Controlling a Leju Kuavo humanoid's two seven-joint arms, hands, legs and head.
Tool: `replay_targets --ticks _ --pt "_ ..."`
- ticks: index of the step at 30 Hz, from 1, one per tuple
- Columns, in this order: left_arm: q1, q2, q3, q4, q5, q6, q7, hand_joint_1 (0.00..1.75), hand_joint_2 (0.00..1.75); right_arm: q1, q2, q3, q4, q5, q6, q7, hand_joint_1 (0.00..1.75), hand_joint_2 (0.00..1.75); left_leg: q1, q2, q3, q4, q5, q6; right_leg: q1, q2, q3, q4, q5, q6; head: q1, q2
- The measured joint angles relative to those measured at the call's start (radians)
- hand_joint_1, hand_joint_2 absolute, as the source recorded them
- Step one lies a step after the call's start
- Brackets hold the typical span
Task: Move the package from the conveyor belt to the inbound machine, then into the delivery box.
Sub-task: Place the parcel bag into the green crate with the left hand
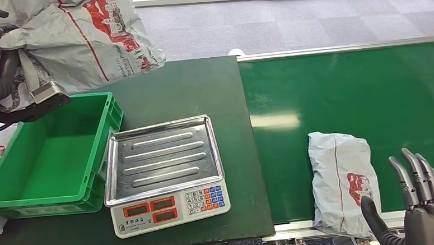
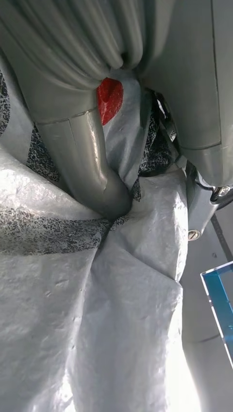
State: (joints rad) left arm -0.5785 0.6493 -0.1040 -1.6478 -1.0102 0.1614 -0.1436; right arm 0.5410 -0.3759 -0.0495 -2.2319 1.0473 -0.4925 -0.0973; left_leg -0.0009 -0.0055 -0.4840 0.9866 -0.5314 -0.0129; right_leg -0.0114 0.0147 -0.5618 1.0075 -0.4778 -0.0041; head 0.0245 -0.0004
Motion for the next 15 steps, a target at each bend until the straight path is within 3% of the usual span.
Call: replay_targets --ticks 4,8,12,15 --pt "0.015 0.001 0.015 -0.001 -0.029 -0.002 0.019 1.75 1.75 0.007 0.006 0.002 -0.004 0.015 0.0 0.01 0.0 1.75 0.0 0.0 0.0 0.0 0.0 0.0 0.0 0.0 0.0 0.0 0.0 0.0 0.0 0.0" --pt "0.086 0.001 0.065 0.02 -0.066 -0.003 0.036 1.75 1.75 0.027 0.016 0.004 -0.015 0.032 -0.008 0.026 0.0 1.75 0.0 0.001 -0.003 -0.001 -0.001 0.0 0.0 0.001 0.0 0.0 -0.001 0.0 0.0 0.0" --pt "0.243 -0.003 0.168 0.045 -0.071 0.036 0.007 1.75 1.75 0.049 0.019 0.006 -0.024 0.032 -0.017 0.041 0.0 1.75 0.0 0.006 -0.006 -0.002 -0.004 -0.002 0.0 0.005 -0.001 0.0 -0.002 -0.002 0.0 0.0" --pt "0.408 -0.053 0.274 0.052 -0.116 0.09 -0.003 1.75 1.75 0.061 0.029 0.008 -0.027 0.038 -0.013 0.035 0.0 1.75 -0.001 0.01 -0.004 -0.003 -0.005 -0.002 -0.001 0.009 -0.001 0.0 -0.003 -0.002 0.0 0.0"
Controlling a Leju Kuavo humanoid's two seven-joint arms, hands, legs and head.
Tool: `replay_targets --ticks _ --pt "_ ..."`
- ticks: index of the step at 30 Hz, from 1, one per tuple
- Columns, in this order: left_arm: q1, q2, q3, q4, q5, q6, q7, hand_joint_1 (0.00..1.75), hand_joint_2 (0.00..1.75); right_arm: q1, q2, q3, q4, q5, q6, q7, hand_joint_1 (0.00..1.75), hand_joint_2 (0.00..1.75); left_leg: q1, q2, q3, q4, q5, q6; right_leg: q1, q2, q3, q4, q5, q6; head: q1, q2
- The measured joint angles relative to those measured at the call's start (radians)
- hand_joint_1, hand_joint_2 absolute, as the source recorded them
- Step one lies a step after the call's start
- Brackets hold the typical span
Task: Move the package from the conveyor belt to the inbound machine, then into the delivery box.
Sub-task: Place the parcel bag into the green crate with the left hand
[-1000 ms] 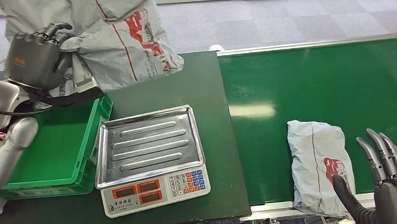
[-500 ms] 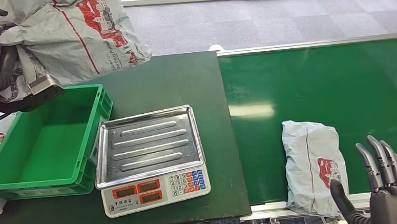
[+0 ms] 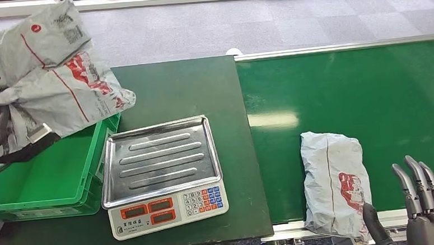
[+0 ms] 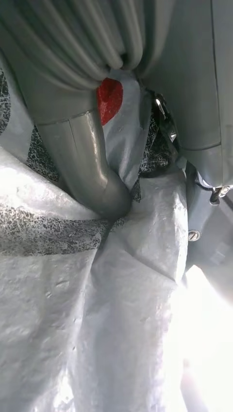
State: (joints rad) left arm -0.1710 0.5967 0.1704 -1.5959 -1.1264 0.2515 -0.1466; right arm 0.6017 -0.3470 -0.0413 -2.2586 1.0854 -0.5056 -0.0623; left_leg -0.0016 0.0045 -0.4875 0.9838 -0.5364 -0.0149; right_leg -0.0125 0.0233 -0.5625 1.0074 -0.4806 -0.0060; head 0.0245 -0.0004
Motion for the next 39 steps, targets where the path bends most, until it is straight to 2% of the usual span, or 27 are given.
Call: replay_targets --ticks 4,8,11,16,17,20,21,24,29,33,36,39 --pt "0.204 -0.152 0.158 0.007 -0.112 0.084 -0.04 1.75 1.75 0.006 0.037 0.016 -0.001 0.046 0.01 0.008 0.0 1.75 -0.001 0.001 0.006 0.0 -0.002 0.001 0.0 0.003 -0.001 0.0 -0.001 0.0 0.0 0.0" --pt "0.288 -0.295 0.284 0.04 -0.195 0.102 -0.054 1.75 1.75 0.024 0.076 0.047 -0.006 0.118 -0.004 0.048 0.0 1.75 -0.001 -0.003 0.003 0.0 -0.002 0.002 -0.001 -0.001 0.0 0.0 -0.002 0.002 0.0 0.0" --pt "0.304 -0.35 0.349 0.066 -0.202 0.08 -0.067 1.75 1.75 0.039 0.084 0.071 -0.018 0.153 -0.015 0.088 0.0 1.75 -0.001 -0.004 -0.002 0.0 -0.004 0.003 -0.001 -0.003 0.002 -0.001 -0.004 0.003 0.0 0.0" --pt "0.31 -0.393 0.417 0.083 -0.198 0.057 -0.087 1.75 1.75 0.055 0.086 0.097 -0.033 0.169 -0.02 0.122 0.0 1.75 -0.001 -0.004 -0.001 0.0 -0.004 0.003 -0.001 -0.004 0.003 -0.001 -0.004 0.003 0.0 0.0" --pt "0.31 -0.4 0.425 0.084 -0.197 0.053 -0.09 1.67 1.75 0.057 0.086 0.1 -0.035 0.17 -0.02 0.126 0.0 1.75 -0.001 -0.004 -0.001 0.0 -0.004 0.003 -0.001 -0.004 0.003 -0.001 -0.004 0.003 0.0 0.0" --pt "0.31 -0.421 0.447 0.084 -0.201 0.036 -0.093 0.37 1.75 0.061 0.086 0.109 -0.04 0.17 -0.021 0.137 0.0 1.75 0.0 -0.004 -0.001 0.0 -0.004 0.002 -0.001 -0.004 0.003 -0.001 -0.004 0.003 0.0 0.0" --pt "0.31 -0.428 0.452 0.084 -0.204 0.032 -0.093 0.01 1.31 0.062 0.086 0.111 -0.04 0.17 -0.019 0.139 0.0 1.75 0.0 -0.004 -0.001 0.0 -0.004 0.002 -0.001 -0.004 0.003 -0.001 -0.004 0.003 0.0 0.0" --pt "0.308 -0.45 0.463 0.082 -0.195 0.037 -0.084 0.0 0.0 0.062 0.086 0.115 -0.041 0.171 -0.009 0.144 0.0 1.75 0.0 -0.004 -0.001 0.0 -0.004 0.002 -0.001 -0.004 0.003 -0.001 -0.004 0.003 0.0 0.0" --pt "0.323 -0.48 0.476 0.012 -0.01 0.082 -0.112 0.0 0.0 0.073 0.081 0.116 -0.052 0.176 -0.002 0.159 0.0 1.75 0.0 -0.005 -0.001 0.0 -0.004 0.002 -0.001 -0.004 0.003 -0.001 -0.004 0.003 0.0 0.0" --pt "0.345 -0.499 0.472 -0.107 0.205 0.056 -0.173 0.0 0.0 0.064 0.076 0.126 -0.053 0.171 0.005 0.152 0.0 1.75 -0.001 -0.005 0.0 0.0 -0.004 0.003 -0.001 -0.004 0.003 -0.001 -0.004 0.003 0.0 0.0" --pt "0.345 -0.498 0.441 -0.176 0.302 0.048 -0.166 0.0 0.0 0.044 0.076 0.137 -0.052 0.17 0.015 0.144 0.0 1.75 -0.001 -0.005 0.0 0.0 -0.004 0.003 -0.001 -0.005 0.004 -0.001 -0.004 0.003 0.0 0.0" --pt "0.342 -0.492 0.403 -0.216 0.332 0.045 -0.151 0.0 0.0 0.03 0.076 0.144 -0.049 0.168 0.019 0.138 0.0 1.75 -0.001 -0.006 0.001 0.0 -0.004 0.002 0.0 -0.006 0.005 -0.001 -0.004 0.003 0.0 0.0"
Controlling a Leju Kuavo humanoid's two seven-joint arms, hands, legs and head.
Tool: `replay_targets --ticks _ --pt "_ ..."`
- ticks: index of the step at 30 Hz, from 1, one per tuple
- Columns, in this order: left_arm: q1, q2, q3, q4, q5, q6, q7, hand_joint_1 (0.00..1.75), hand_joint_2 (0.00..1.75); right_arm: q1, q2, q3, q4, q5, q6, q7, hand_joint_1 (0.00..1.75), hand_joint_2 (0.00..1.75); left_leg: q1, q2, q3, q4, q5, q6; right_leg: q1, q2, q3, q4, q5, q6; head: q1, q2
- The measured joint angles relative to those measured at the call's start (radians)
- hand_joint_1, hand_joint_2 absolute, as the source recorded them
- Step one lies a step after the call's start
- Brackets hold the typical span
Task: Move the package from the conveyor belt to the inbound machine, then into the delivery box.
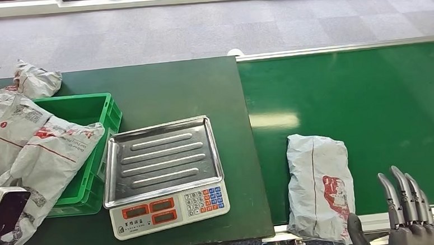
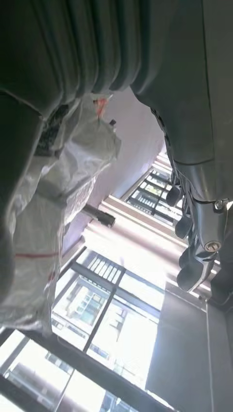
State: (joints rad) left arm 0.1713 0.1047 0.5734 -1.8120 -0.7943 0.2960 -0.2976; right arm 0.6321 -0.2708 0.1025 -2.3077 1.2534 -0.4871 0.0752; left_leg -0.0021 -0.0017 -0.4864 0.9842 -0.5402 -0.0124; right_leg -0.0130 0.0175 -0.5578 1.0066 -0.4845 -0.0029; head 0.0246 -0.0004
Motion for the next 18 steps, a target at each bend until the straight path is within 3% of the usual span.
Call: replay_targets --ticks 6,14,18 --pt "-0.009 0.019 -0.051 -0.031 0.068 -0.014 -0.003 0.0 0.0 -0.014 0.0 0.007 0.007 -0.008 0.004 -0.009 0.0 1.75 0.0 0.0 0.001 0.0 0.0 0.0 0.001 0.0 0.0 0.0 0.0 0.0 0.0 0.0" --pt "-0.106 0.082 -0.204 -0.036 0.133 0.014 0.041 0.0 0.0 -0.071 -0.001 0.024 0.039 -0.033 0.018 -0.05 0.0 1.75 0.0 -0.001 0.003 0.0 0.0 0.0 0.001 0.0 0.003 0.0 0.0 0.0 0.0 0.0" --pt "-0.125 0.1 -0.241 -0.036 0.136 0.018 0.045 0.0 0.0 -0.078 -0.002 0.027 0.049 -0.035 0.018 -0.055 0.0 1.75 0.0 -0.001 0.003 0.0 0.0 0.0 0.001 0.0 0.003 0.0 0.0 0.0 0.0 0.0"
